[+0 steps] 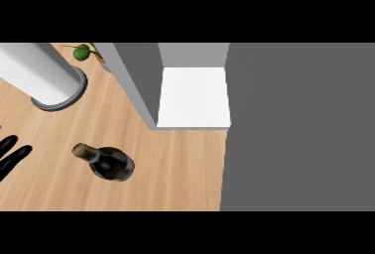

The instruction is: Pick up the wine, place it into the cabinet and close the cabinet

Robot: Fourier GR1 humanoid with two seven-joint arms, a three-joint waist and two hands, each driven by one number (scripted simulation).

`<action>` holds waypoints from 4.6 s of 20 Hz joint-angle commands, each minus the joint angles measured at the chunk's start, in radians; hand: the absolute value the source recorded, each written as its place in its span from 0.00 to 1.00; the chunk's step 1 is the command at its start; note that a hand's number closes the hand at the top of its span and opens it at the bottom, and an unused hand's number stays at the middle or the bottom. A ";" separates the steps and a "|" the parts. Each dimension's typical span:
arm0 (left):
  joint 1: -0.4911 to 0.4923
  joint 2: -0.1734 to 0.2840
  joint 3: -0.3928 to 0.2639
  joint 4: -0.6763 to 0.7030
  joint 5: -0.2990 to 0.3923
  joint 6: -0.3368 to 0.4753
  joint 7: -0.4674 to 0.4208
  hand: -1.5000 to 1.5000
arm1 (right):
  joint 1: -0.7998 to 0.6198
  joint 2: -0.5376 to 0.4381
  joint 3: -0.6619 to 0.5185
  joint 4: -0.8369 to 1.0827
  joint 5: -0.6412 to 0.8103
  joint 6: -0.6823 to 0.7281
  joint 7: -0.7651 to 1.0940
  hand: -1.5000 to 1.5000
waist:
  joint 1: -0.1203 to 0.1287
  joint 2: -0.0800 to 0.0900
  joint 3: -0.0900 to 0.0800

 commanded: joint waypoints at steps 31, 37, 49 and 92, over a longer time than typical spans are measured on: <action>-0.237 -0.275 -0.073 0.687 -0.586 -0.303 -0.276 0.00 | -0.115 0.003 -0.077 -0.127 -0.062 -0.008 0.181 0.00 | -0.004 0.002 0.000; -0.242 -0.219 -0.011 0.811 -0.601 -0.379 -0.351 0.00 | -0.028 0.012 -0.088 -0.184 -0.095 0.015 0.174 0.00 | -0.004 0.000 0.000; -0.333 -0.235 -0.018 1.065 -0.766 -0.453 -0.561 0.00 | -0.046 0.032 -0.073 -0.147 -0.064 0.033 0.155 0.00 | -0.004 0.002 0.000; -0.473 -0.272 -0.222 1.438 -1.000 -0.455 -0.945 1.00 | -0.092 0.057 -0.065 -0.110 -0.042 0.050 0.182 0.00 | -0.008 0.001 -0.001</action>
